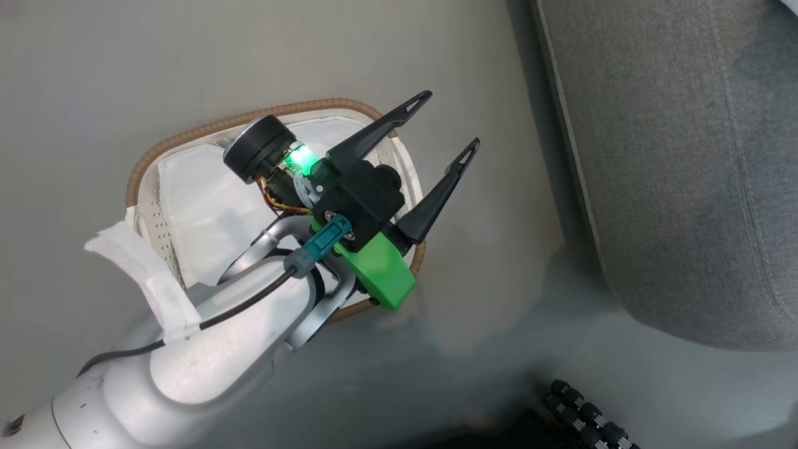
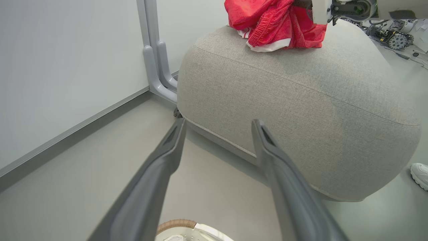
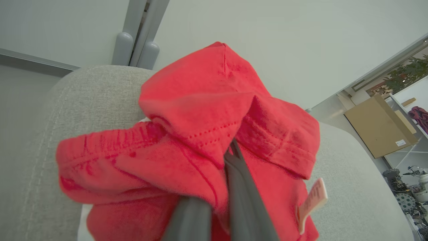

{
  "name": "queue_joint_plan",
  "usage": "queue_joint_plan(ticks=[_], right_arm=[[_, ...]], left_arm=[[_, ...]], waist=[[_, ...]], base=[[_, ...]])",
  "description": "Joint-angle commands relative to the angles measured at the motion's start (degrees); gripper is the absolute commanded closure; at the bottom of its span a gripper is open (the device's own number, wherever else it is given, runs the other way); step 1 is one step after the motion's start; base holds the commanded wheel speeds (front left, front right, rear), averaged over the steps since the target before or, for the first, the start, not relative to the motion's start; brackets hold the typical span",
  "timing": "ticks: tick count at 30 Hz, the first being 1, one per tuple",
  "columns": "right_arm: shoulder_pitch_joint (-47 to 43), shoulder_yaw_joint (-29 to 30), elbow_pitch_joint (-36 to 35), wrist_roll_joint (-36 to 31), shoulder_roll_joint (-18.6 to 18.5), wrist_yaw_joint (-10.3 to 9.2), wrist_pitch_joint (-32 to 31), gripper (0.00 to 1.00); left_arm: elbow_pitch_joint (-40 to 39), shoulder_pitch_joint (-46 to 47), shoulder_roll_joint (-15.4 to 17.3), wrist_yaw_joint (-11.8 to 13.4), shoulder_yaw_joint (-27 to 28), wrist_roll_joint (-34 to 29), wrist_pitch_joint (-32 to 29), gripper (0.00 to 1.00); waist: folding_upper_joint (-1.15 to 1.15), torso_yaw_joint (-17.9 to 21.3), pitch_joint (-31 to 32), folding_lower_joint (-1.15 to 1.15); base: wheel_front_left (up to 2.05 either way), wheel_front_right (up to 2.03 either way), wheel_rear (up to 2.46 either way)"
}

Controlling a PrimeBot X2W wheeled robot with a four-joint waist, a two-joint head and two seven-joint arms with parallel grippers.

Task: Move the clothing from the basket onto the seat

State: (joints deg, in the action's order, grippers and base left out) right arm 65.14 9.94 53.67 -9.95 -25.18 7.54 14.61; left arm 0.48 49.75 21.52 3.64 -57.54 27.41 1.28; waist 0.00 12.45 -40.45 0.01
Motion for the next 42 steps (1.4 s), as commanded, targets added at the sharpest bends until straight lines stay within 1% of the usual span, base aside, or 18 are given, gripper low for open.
queue_joint_plan(ticks=[1,4,7,8,13,19,27,32,38,42], right_arm=[[-0.67,0.8,0.38,-1.05,0.46,-0.1,0.39,1.0],[-1.44,2.55,0.55,-3.04,2.05,-0.1,0.52,1.0],[-2.66,3.02,-0.37,-3.89,3.6,-0.1,0.61,0.47],[-3.38,3.13,-1.18,-3.79,3.99,-0.1,0.62,0.0],[-8.58,1.77,-6.99,-1.01,4.99,-0.1,0.62,0.0],[-16.61,-0.49,-14.65,2.46,4.64,-0.1,0.58,0.0],[-26.82,-0.69,-25.5,5.51,5.07,-0.1,0.59,0.0],[-29.34,-2.37,-29.72,6.49,5.67,-0.09,0.6,0.0],[-30.01,-5.77,-29.92,8.76,6.97,-0.1,0.6,0.0],[-31.88,-6.9,-29.75,9.38,9.53,-0.09,0.6,0.0]], left_arm=[[-0.03,-0.44,0.76,0.55,0.16,-0.22,-0.1,0.0],[0.37,-0.71,1.1,0.82,0.1,-0.03,-0.51,0.0],[0.85,-1.04,0.9,0.97,0.18,0.34,-0.15,0.0],[1.06,-1.18,0.81,0.95,0.19,0.6,0.11,0.0],[2.39,-1.67,0.4,0.97,0.39,1.33,1.31,0.0],[4.35,-3.34,0.04,1.11,0.67,2.77,3.05,0.0],[7.16,-6.25,-1.41,1.67,2.23,5.69,7.19,0.0],[10.81,-7.97,-2.11,2.14,4.44,7.62,10.65,0.0],[16.36,-11.75,-3.14,2.61,8.63,10.74,13.39,0.0],[18.52,-15.65,-2.91,3.21,12.66,11.59,13.98,0.0]], waist=[[0.0,-0.76,-1.41,-0.01],[0.0,-0.21,-1.11,-0.01],[0.0,0.13,-0.31,-0.01],[0.0,0.27,0.08,-0.01],[0.0,0.73,2.3,-0.01],[0.0,1.77,5.77,-0.01],[0.0,1.71,11.36,-0.01],[0.0,-0.06,15.41,-0.01],[0.0,-4.05,20.61,-0.01],[0.0,-7.24,23.85,-0.01]], base=[[0.0,0.0,0.0],[0.0,0.0,0.0],[0.0,0.0,0.0],[0.0,0.0,0.0],[0.0,0.0,0.0],[0.0,0.0,0.0],[0.0,0.0,0.0],[0.0,0.0,0.0],[0.0,0.0,0.0],[0.0,0.0,0.0]])
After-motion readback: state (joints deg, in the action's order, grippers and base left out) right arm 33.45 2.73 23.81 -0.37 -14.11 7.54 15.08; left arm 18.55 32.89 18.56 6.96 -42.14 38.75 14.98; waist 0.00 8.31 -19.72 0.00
